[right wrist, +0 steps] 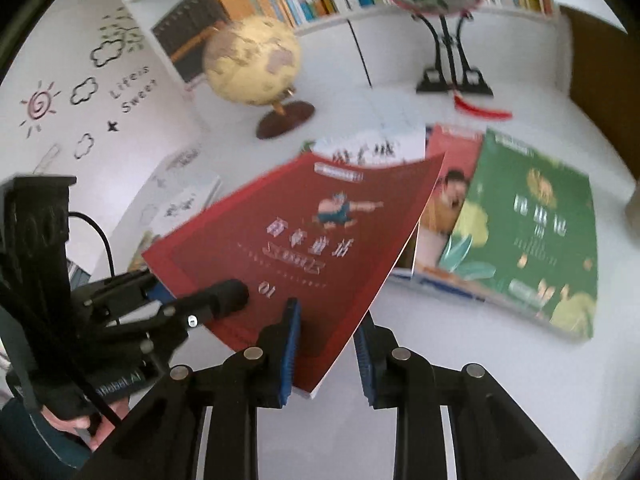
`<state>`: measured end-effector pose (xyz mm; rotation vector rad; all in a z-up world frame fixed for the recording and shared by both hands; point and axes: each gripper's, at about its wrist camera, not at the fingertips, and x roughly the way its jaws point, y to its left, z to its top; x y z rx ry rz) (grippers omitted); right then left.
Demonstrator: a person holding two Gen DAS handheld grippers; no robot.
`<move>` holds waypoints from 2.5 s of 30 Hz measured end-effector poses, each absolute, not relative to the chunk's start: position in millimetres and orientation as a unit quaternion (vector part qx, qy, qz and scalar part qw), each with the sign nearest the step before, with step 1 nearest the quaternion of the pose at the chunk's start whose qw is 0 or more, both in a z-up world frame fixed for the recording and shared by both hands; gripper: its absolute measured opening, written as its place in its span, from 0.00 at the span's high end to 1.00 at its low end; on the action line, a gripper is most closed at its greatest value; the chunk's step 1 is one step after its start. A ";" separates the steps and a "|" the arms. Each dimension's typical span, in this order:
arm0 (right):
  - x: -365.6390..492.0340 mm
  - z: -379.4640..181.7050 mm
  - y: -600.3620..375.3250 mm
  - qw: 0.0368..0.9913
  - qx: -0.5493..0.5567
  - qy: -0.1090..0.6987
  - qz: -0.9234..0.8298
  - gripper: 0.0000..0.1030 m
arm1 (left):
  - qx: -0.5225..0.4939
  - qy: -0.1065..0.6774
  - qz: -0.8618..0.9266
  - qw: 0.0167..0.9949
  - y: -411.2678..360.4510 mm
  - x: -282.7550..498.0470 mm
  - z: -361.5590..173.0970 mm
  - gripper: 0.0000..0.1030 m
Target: Organize books
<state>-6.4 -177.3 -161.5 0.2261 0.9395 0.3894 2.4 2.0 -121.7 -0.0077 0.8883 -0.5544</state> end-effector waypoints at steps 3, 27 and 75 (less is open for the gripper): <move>-8.7 -153.6 -182.5 0.865 0.100 0.446 0.207 0.76 | 0.009 0.414 -0.259 0.873 -0.6 -5.9 -112.5 0.73; -10.7 -40.9 -31.7 0.876 0.021 0.333 0.348 0.76 | 0.026 0.304 -0.102 0.947 155.1 -42.6 -4.0 0.73; 78.7 -197.6 117.8 0.813 0.057 0.523 0.251 0.75 | -0.076 0.511 -0.010 0.856 339.9 25.3 -182.8 0.65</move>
